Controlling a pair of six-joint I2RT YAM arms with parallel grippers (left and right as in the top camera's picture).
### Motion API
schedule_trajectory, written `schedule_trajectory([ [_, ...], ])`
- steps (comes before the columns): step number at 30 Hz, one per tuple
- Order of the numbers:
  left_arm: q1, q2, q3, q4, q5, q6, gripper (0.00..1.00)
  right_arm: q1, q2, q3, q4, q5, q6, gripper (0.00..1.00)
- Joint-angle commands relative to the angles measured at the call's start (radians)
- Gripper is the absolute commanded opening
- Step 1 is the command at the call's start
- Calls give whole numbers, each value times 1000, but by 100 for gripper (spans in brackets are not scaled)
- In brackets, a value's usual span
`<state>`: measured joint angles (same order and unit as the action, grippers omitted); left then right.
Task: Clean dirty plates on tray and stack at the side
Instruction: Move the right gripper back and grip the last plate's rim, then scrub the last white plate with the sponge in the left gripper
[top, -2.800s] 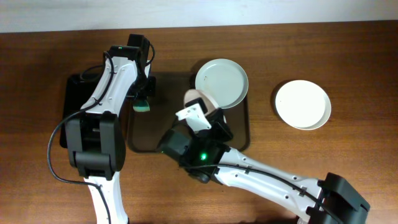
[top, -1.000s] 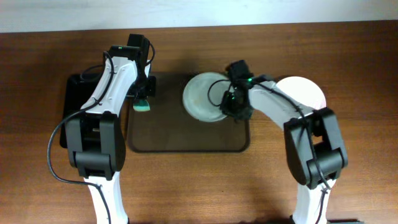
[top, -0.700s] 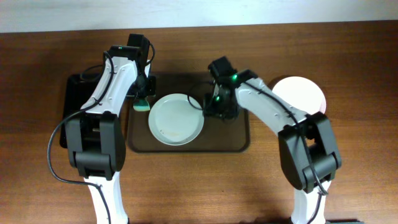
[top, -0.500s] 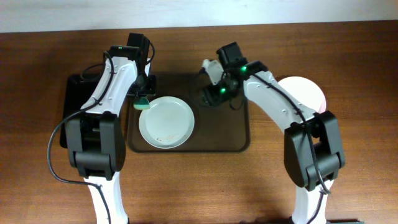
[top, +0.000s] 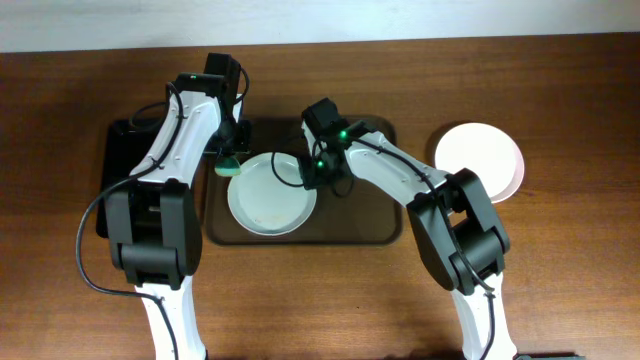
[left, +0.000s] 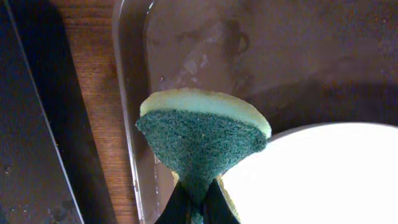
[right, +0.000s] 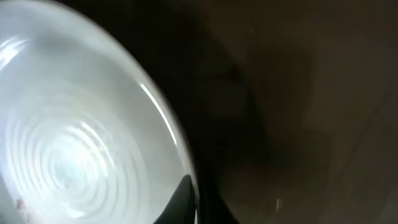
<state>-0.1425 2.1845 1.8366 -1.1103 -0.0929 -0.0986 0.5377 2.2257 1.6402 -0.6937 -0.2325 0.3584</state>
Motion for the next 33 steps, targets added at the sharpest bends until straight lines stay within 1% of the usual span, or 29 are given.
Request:
schedule_trajectory([
  [1, 2, -21, 14, 0, 3, -6, 1, -35, -7, -13, -119, 60, 298, 4],
  [3, 2, -21, 14, 0, 3, -6, 1, -34, -10, -13, -132, 34, 234, 4],
  [4, 2, -21, 14, -1, 3, -6, 1, -36, -23, -13, -142, 31, 192, 18],
  [5, 2, -21, 14, 0, 3, -6, 1, -43, -56, -11, -153, 34, 114, 34],
  [6, 2, -21, 14, 1, 3, -6, 1, -58, -107, 0, -166, 36, 10, 66],
  [7, 2, -21, 14, 3, 3, -6, 1, -70, -137, 13, -171, 35, -63, 78],
  [8, 2, -21, 14, 3, 3, -6, 1, -84, -163, 47, -163, 30, -233, 83],
  [9, 2, -21, 14, 3, 3, -6, 1, -85, -162, 68, -133, 11, -395, 83],
  [10, 2, -21, 14, 7, 3, -6, 1, -80, -155, 67, -69, 8, -531, 80],
  [12, 2, -21, 14, 11, 3, -6, 1, -66, -109, 67, 21, 2, -642, 71],
  [15, 2, -21, 14, 18, 3, -6, 1, -61, -19, 67, 140, -9, -630, 68],
  [16, 2, -21, 14, 19, 3, -6, 1, -59, 1, 67, 154, -26, -631, 68],
  [18, 2, -21, 14, 26, 3, -6, 1, -57, 20, 66, 167, -26, -630, 63],
  [19, 1, -21, 14, 29, 3, -6, 1, -57, 29, 66, 179, -26, -608, 61],
  [20, 2, -21, 14, 30, 3, -6, 1, -57, 41, 66, 206, -26, -555, 58],
  [24, 2, -21, 14, 33, 3, -6, 1, -53, 72, 65, 218, -25, -506, 39],
  [26, 2, -21, 14, 34, 3, -6, 1, -53, 72, 61, 212, -25, -491, 36],
  [27, 2, -21, 14, 34, 3, -6, 1, -53, 72, 55, 210, -25, -480, 32],
  [28, 2, -21, 14, 34, 3, -6, 1, -53, 72, 51, 202, -24, -480, 31],
  [30, 2, -21, 14, 33, 3, -6, 1, -53, 72, 46, 189, -21, -472, 25],
  [32, 2, -21, 14, 33, 3, -6, 1, -53, 72, 43, 175, -21, -460, 15],
  [33, 2, -21, 14, 33, 3, -6, 1, -53, 72, 43, 165, -18, -397, 5],
])
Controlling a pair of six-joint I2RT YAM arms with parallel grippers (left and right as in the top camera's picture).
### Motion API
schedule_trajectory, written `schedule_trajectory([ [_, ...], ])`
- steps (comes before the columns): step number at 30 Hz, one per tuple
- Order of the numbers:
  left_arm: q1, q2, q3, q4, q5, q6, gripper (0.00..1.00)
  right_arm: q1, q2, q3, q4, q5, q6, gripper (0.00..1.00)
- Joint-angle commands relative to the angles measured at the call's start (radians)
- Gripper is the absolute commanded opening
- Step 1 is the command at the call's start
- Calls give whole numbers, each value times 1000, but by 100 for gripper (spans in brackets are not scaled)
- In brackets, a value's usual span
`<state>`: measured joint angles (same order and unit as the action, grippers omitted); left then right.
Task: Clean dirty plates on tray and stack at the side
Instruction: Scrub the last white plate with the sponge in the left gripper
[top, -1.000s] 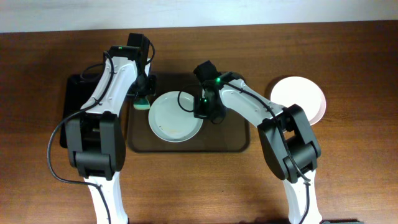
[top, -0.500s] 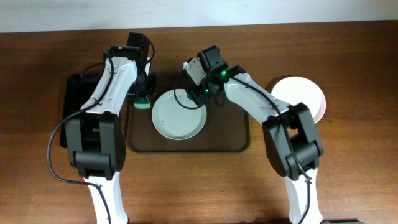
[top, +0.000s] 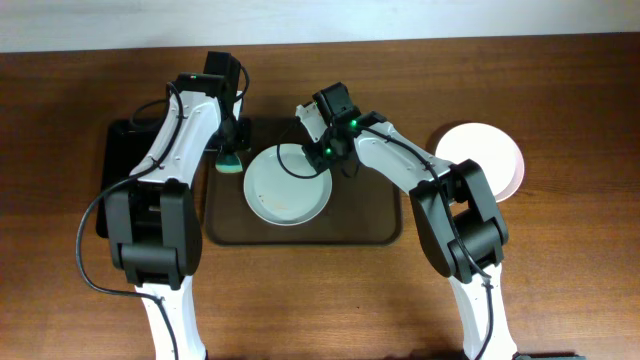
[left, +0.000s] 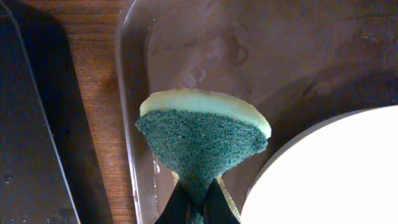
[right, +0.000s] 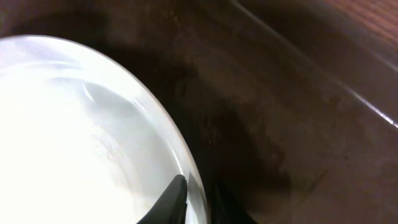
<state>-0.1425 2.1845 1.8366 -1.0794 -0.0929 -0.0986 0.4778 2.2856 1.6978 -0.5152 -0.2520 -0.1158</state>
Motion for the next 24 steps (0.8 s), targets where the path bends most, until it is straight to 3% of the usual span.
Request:
schedule_trajectory([
  [1, 2, -21, 14, 2, 4, -6, 1, 6, 12, -15, -24, 2, 128, 4],
  [3, 2, -21, 14, 2, 4, -6, 1, 3, 12, -15, -103, 10, 317, 4],
  [4, 2, -21, 14, 2, 5, -6, 1, -3, 12, -15, -196, 89, 513, 4],
  [6, 2, -21, 14, 3, 56, -6, 1, -24, 12, -15, -338, 122, 766, 4],
  [11, -16, -16, 14, 26, 238, -6, 1, -26, 12, -15, -369, 126, 983, 4],
  [14, -66, 6, 14, 39, 224, -6, 1, -19, 12, -15, -359, 126, 945, 4],
  [18, -77, 9, 14, 58, 224, -6, 1, -24, 9, -9, -336, 101, 811, 48],
  [19, -77, 9, 14, 58, 224, -6, 1, -35, 9, 9, -335, 68, 764, 52],
  [22, -77, 9, 14, 58, 224, -6, 1, -64, 9, 34, -326, 53, 675, 49],
  [24, -77, 9, 14, 58, 224, -6, 1, -66, 10, 25, -317, 69, 669, 24],
])
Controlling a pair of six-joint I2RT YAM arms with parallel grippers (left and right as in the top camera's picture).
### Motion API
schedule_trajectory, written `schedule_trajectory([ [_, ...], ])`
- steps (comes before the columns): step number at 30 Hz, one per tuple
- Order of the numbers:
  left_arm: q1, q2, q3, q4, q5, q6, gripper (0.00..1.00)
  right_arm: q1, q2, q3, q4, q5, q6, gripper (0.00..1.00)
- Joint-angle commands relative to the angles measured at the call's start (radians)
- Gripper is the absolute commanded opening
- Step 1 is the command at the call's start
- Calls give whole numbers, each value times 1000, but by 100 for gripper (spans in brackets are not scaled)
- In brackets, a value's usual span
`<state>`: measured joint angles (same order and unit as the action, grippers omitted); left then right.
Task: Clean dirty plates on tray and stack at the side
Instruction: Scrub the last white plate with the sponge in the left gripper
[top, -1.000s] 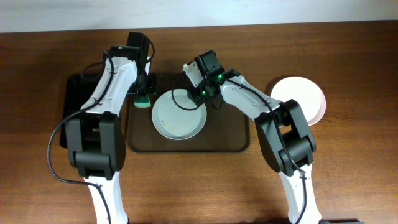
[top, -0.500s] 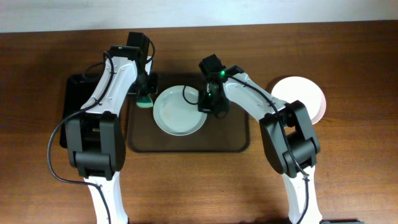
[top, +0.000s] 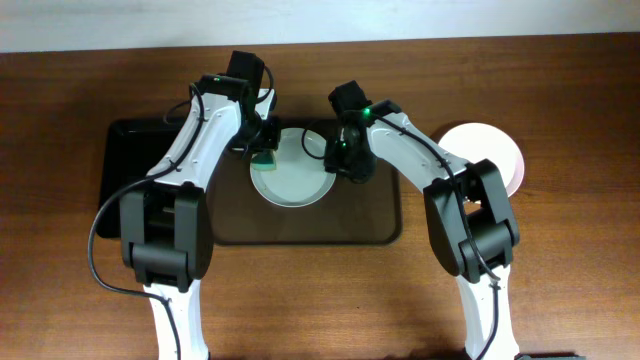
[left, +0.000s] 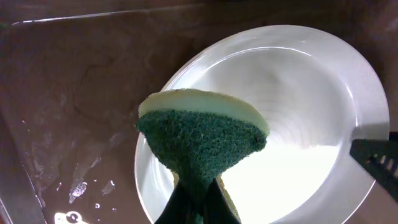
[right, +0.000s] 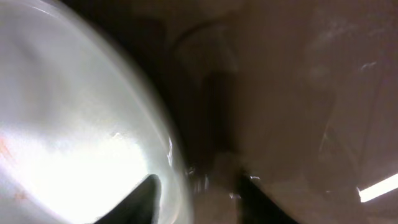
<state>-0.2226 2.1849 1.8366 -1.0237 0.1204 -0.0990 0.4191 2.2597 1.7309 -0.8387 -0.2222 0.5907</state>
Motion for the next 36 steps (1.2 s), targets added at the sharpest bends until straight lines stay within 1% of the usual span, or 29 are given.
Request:
schedule_trajectory([
  [1, 3, 9, 14, 2, 10, -5, 1, -1, 36, -29, 33, 39, -37, 11],
  [4, 3, 9, 14, 2, 11, -5, 1, 8, 38, -40, 60, 38, -37, 4],
  [6, 2, 9, 13, 2, 11, -5, 1, 8, 38, -40, 58, 38, -37, 4],
  [7, -2, 9, 12, 8, 11, 39, 1, 8, 38, -40, 57, 38, -37, 4],
  [8, -12, 9, 3, 26, 11, 118, 1, 8, 38, -40, 57, 39, -37, 4],
  [9, -20, 9, -13, 48, 11, 143, 1, 8, 38, -40, 57, 39, -37, 4],
  [17, -24, 9, -274, 343, 17, 145, 1, 8, 38, -40, 58, 39, -37, 4],
  [18, -26, 9, -290, 346, 43, 146, 1, 8, 38, -40, 58, 39, -37, 4],
  [20, -28, 9, -294, 334, 146, 146, 1, 8, 38, -40, 57, 35, -37, 4],
  [21, -32, 9, -294, 346, 226, 154, 1, 8, 38, -40, 57, 31, -37, 4],
  [22, -32, 9, -294, 365, 247, 153, 1, 8, 38, -40, 58, 26, -37, 4],
  [24, -32, 9, -294, 434, 250, 153, 1, 8, 38, -40, 58, 20, -37, 4],
  [25, -32, 9, -294, 474, 228, 153, 1, 8, 38, -40, 59, 20, -37, 4],
  [26, -33, 9, -294, 520, 166, 153, 1, 8, 38, -40, 62, 20, -37, 4],
  [27, -33, 9, -294, 533, 117, 153, 1, 9, 38, -40, 62, 20, -37, 4],
  [29, -33, 9, -294, 476, -51, 153, 1, 9, 38, -40, 62, 20, -37, 4],
  [30, -33, 9, -294, 444, -91, 152, 1, 9, 38, -40, 62, 20, -37, 4],
  [31, -32, 9, -294, 372, -140, 150, 1, 9, 38, -40, 62, 20, -37, 4],
  [32, -32, 9, -294, 308, -174, 109, 1, 9, 38, -40, 63, 20, -37, 4],
  [35, -32, 8, -284, 186, -145, 87, 1, 9, 38, -40, 62, 19, -53, 4],
  [36, -32, 8, -254, 134, -100, 89, 1, 9, 38, -40, 62, 20, -53, 4],
])
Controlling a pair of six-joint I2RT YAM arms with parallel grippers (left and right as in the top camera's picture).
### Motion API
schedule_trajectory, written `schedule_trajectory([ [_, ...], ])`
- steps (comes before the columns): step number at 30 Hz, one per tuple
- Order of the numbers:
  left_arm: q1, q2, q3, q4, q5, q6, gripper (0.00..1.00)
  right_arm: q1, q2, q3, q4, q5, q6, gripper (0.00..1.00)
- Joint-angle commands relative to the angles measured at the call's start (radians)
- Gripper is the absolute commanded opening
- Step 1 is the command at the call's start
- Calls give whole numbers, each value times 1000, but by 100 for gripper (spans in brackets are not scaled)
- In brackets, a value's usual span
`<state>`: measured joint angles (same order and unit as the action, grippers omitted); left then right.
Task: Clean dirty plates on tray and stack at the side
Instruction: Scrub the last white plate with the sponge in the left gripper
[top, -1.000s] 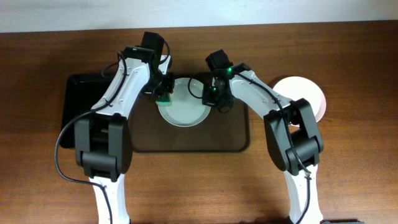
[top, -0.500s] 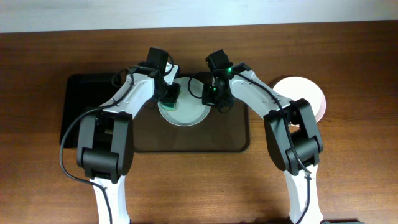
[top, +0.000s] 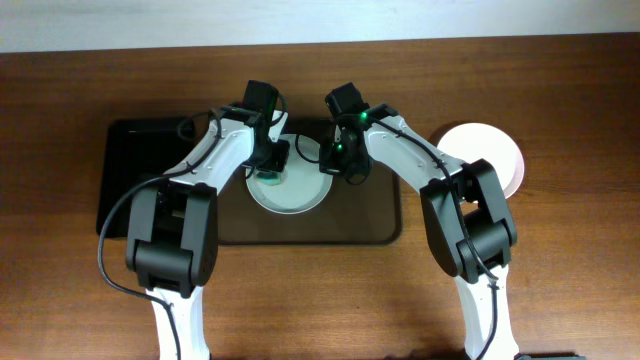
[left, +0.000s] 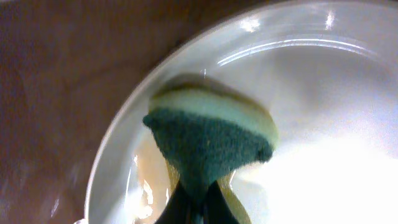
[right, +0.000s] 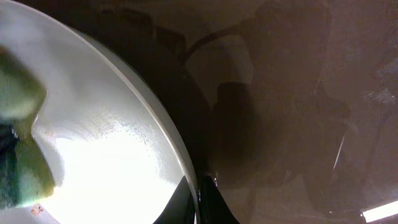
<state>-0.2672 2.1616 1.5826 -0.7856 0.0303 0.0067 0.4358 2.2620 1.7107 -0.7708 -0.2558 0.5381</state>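
Note:
A white dirty plate (top: 295, 185) is held tilted over the brown tray (top: 370, 225). My right gripper (right: 194, 199) is shut on the plate's right rim (right: 177, 149). My left gripper (left: 198, 208) is shut on a green and yellow sponge (left: 208, 134), which presses on the plate's inner face (left: 323, 124). In the overhead view the sponge (top: 270, 176) sits at the plate's left side, with the left gripper (top: 268, 160) just above it and the right gripper (top: 335, 160) at the plate's upper right. A brownish smear shows beside the sponge.
A stack of clean white plates (top: 485, 160) stands on the wooden table to the right of the tray. A black tray (top: 135, 175) lies at the left. The brown tray's floor (right: 298, 124) is wet and reflective.
The left gripper with the sponge has moved right and down onto the plate's face. The plate stays in the right gripper at about the same place.
The plate lay at the tray's left with the right gripper at its rim and the sponge held beside it at the tray's left edge. Then the plate was lifted and tilted toward the tray's middle. The sponge came over the plate and now touches it.

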Motion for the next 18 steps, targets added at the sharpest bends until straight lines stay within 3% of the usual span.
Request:
schedule_trajectory([
  [1, 13, 32, 27, -125, -4, -17, 1, -8, 35, -19, -6, 53, -1, 4],
  [4, 13, 32, 40, 71, -101, -12, 1, -8, 35, -19, -7, 53, -4, 4],
  [6, 12, 34, 37, 116, -106, -10, 1, -8, 35, -19, -7, 53, -4, 4],
  [8, 12, 39, 35, 84, -106, -10, 1, -8, 35, -19, -7, 53, -4, 4],
  [11, 12, 39, 35, -81, -98, -22, 1, -8, 35, -19, -7, 53, -4, 4],
  [12, 12, 38, 35, -124, -61, -21, 1, -8, 35, -19, -7, 53, -4, 4],
  [13, 12, 38, 35, -158, 72, -5, 1, -8, 35, -19, -6, 50, -4, 4],
  [16, 13, 38, 35, -109, 394, 48, 1, -8, 35, -19, -7, 50, -4, 4],
  [18, 6, 38, 35, -37, 440, 47, 1, -8, 35, -19, -7, 50, -4, 4],
])
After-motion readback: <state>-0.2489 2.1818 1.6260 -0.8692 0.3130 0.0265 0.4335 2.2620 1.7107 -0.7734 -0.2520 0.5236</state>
